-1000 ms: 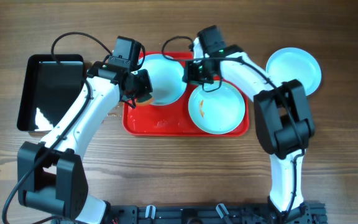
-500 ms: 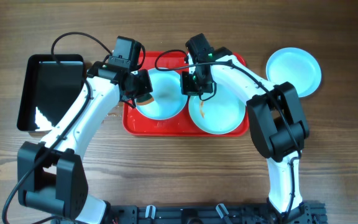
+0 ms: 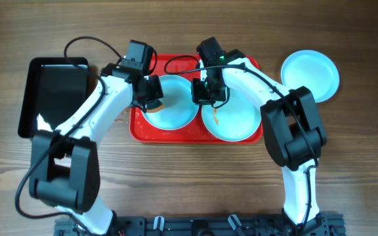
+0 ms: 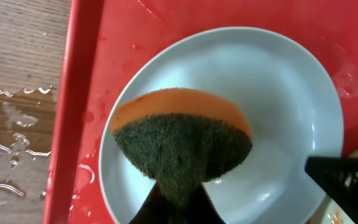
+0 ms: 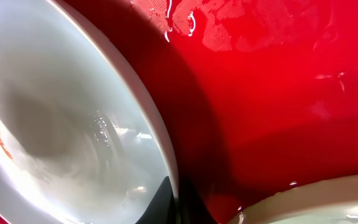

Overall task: Clean dirty plates on tray and stack at the side
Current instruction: 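Grip the rim of the top plate with the right gripper, then scrub the left plate with the sponge, left gripper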

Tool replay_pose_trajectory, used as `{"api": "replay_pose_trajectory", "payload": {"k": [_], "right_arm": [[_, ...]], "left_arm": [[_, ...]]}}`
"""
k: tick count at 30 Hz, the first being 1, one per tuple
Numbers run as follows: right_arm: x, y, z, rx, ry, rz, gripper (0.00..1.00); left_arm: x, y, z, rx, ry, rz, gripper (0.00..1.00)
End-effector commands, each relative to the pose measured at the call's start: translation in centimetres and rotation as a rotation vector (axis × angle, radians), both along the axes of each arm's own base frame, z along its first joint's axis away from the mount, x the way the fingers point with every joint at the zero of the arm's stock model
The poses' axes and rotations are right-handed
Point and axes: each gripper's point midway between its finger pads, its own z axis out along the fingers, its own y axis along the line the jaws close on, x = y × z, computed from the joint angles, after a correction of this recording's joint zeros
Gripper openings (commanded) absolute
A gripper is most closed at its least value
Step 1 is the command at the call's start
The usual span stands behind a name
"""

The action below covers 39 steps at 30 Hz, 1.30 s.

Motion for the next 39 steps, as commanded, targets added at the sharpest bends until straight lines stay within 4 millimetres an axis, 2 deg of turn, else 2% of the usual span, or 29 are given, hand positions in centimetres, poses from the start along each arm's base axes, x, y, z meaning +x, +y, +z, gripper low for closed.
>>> {"api": "replay_pose_trajectory", "payload": {"k": [1,5,10,16,24,28,30,32,39], "right_arm": [[-0.4,0.4,-1.1,-0.006,0.022,-0.002,0.03],[-0.5,0.9,-1.1,-0.001,0.013,0.009,0.04],[-0.6,1.7,-1.0,0.005,0.000,0.027,0.04],[-0.7,1.7,-1.1,-0.005,-0.005,0.029,0.04],[-0.5,1.2,-1.3,-0.038,-0.011,0.014,0.04],[-0.5,1.1,-1.3,-0.041,-0.013,0.013,0.04],[-0.5,1.1,-1.3,-0.041,-0.013,0.013,0.05],[-0.5,1.1,-1.3,-0.042,-0.014,0.013,0.04],[-0.3,0.6,-1.4,-0.070,-0.023,0.008,0.04]], "left_arm": [[-0.1,-0.6,-1.5,-0.016,0.028,-0.011,0.04],[0.2,-1.1,-2.2,-0.035,0.032,-0.016,0.04],[0.5,-2.7,-3.3,-0.098,0.043,-0.043,0.04],[0.5,-4.1,-4.6,-0.097,0.049,-0.075,0.04],[-0.2,-3.9,-7.1,-0.074,0.107,-0.074,0.04],[-0.7,-2.0,-8.3,0.025,0.135,-0.048,0.04],[-0.9,-0.3,-8.5,0.116,0.142,-0.028,0.04],[-1.3,1.9,-8.5,0.232,0.151,-0.005,0.04],[-2.2,5.6,-7.7,0.437,0.167,0.015,0.04]]}}
